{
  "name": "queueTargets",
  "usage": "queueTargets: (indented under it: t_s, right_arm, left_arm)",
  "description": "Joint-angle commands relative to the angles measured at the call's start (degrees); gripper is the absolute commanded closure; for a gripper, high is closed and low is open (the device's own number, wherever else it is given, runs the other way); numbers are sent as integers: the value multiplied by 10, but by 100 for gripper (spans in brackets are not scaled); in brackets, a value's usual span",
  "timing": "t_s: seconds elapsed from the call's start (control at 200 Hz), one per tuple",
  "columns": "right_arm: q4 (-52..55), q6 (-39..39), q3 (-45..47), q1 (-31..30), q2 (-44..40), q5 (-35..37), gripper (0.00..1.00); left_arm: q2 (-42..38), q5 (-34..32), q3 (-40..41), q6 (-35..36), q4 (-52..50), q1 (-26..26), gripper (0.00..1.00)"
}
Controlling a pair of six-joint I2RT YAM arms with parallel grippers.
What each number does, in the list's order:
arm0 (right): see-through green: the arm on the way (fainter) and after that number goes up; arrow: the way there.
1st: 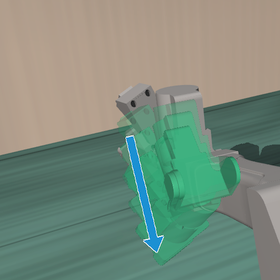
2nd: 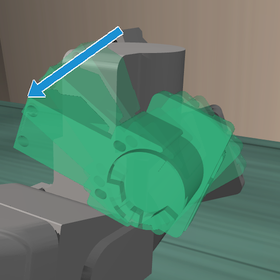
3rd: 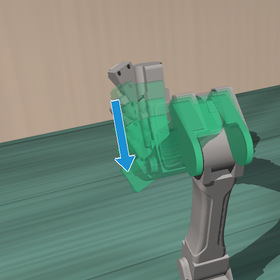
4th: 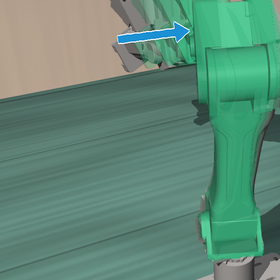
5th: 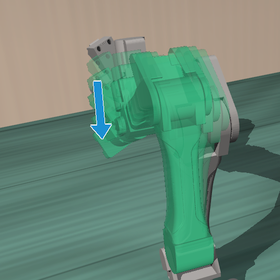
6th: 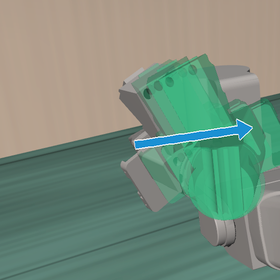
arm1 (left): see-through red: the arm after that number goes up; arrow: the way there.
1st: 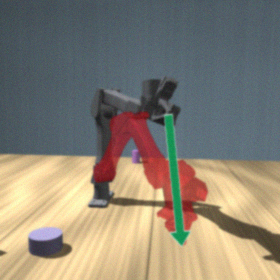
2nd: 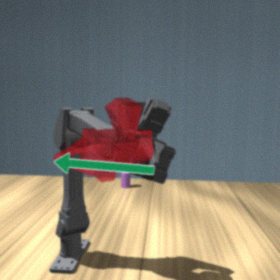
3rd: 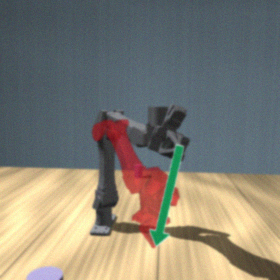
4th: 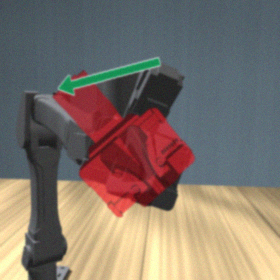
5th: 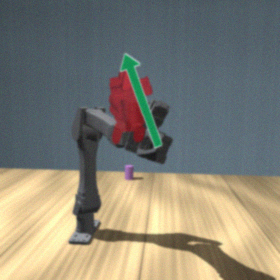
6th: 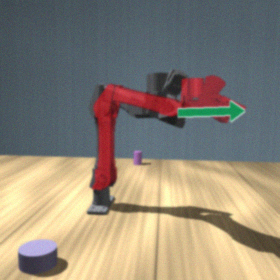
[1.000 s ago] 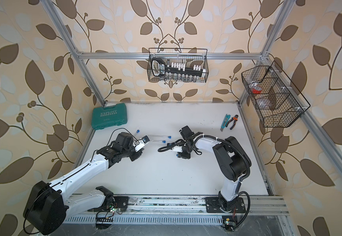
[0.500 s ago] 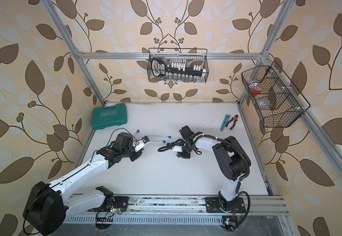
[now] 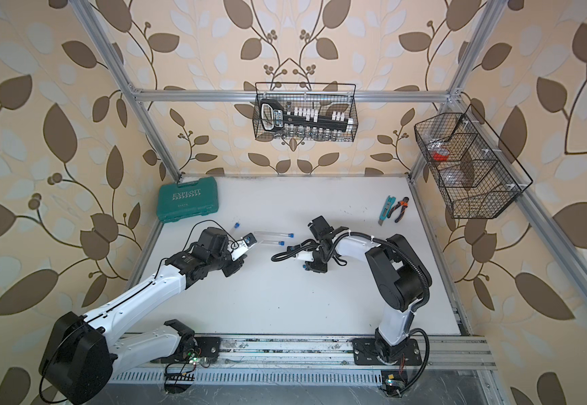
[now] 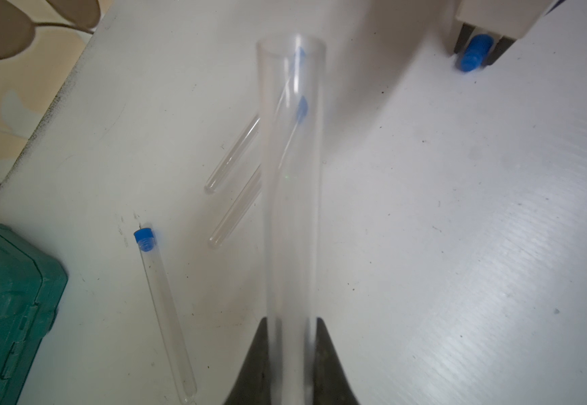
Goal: Insert stoppers into test tubes
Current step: Pick up the stopper from the center of the board.
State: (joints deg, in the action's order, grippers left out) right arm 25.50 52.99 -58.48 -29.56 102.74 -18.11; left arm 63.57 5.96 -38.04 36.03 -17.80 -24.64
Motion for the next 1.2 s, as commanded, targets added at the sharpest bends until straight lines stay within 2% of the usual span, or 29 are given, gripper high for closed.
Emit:
queueTargets:
  t_s: [0.0, 0.375, 0.76, 0.89, 1.065, 1.195]
  right_arm:
    - [22, 12, 16, 1, -11, -5, 75]
    - [20, 8, 8, 1, 4, 4, 80]
    - [21, -6, 6, 3, -11, -17, 88]
    - [31, -27, -1, 2, -40, -35, 89]
    - [46, -71, 10, -4, -107, -38, 90]
    - [72, -127, 22, -7, -162, -55, 91]
  left_arm:
    - [-15, 6, 2, 8, 6, 7, 100]
    - [-15, 6, 1, 11, 4, 7, 100]
    - [-14, 4, -8, 17, -7, 7, 100]
    - [-18, 25, -17, 24, -14, 7, 100]
    - [-20, 93, -36, 78, -37, 7, 100]
    - [-25, 114, -40, 118, -48, 6, 100]
